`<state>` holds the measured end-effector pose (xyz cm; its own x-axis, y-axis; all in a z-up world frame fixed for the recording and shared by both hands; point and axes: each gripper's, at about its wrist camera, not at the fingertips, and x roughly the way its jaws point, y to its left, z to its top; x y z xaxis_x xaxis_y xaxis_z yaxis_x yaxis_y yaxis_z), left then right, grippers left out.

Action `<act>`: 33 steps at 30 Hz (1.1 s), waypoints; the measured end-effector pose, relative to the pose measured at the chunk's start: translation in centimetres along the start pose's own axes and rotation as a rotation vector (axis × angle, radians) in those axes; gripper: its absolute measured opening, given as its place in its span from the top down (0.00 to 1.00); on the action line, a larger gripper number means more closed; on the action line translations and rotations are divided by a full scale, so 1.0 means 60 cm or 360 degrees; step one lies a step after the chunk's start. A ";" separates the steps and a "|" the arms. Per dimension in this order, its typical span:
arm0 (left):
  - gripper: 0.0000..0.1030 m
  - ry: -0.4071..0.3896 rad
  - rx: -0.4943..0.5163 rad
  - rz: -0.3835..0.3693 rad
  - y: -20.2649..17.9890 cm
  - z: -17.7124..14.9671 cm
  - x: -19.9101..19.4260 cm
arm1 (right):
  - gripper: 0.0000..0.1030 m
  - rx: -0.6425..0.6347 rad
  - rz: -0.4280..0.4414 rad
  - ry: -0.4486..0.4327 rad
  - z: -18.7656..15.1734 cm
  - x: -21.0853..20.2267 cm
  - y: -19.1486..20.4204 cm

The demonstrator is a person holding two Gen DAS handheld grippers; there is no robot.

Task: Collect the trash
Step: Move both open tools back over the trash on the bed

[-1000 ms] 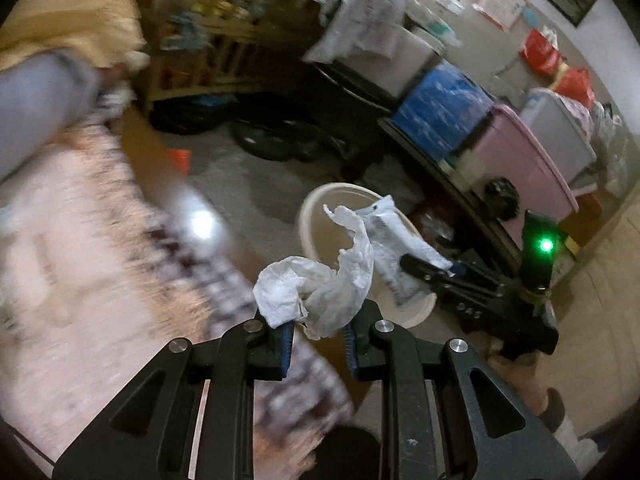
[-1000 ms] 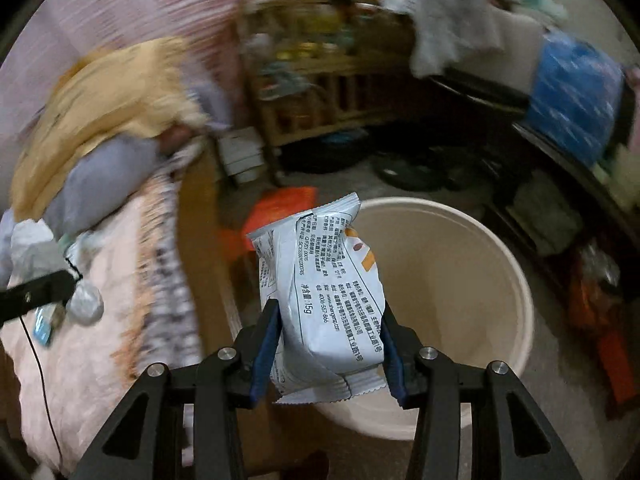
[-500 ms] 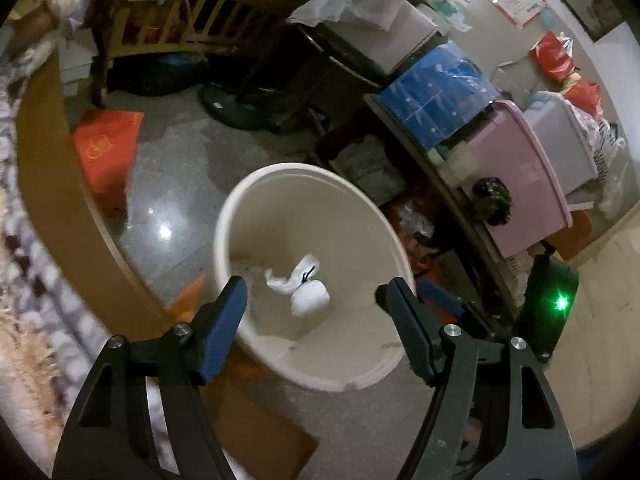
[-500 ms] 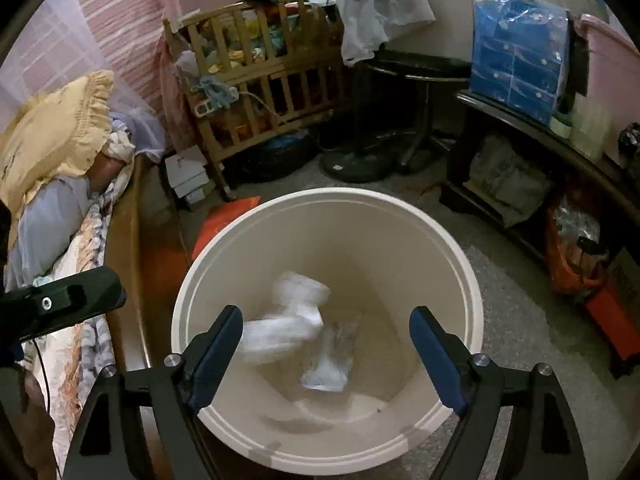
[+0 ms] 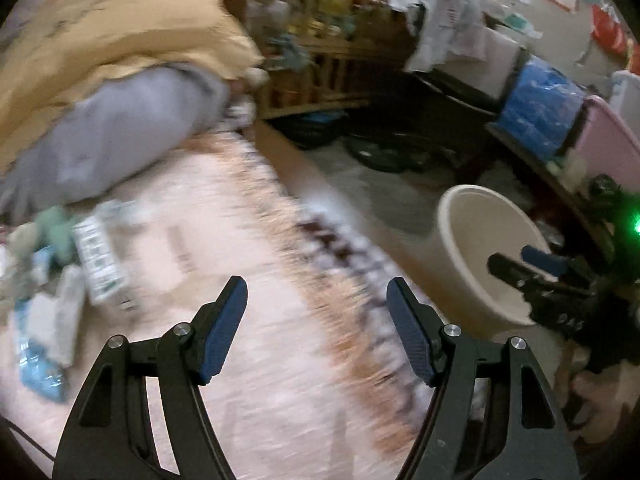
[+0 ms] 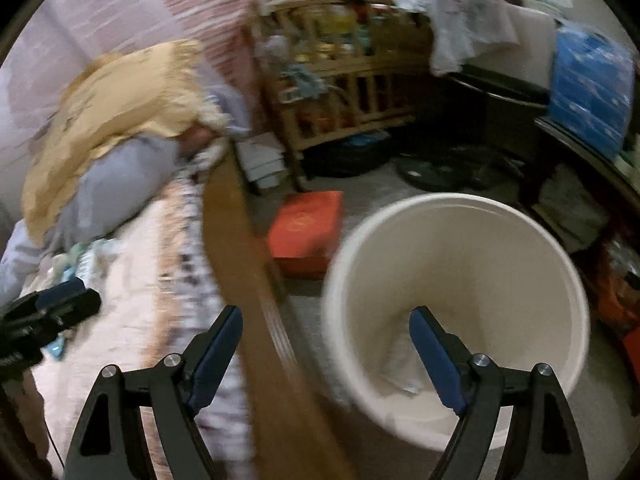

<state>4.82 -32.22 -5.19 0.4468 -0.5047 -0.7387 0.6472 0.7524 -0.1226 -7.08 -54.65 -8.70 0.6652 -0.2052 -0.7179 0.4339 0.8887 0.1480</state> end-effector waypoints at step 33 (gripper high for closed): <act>0.31 -0.0054 -0.0554 0.0514 0.433 -0.180 -0.170 | 0.18 -0.0640 0.0542 0.0226 -0.039 0.092 0.515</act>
<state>10.42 -2.97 -7.99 0.6147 -0.2306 -0.7543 0.2291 0.9673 -0.1090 8.59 -27.37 -9.69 0.6267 0.1546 -0.7638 -0.0774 0.9876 0.1364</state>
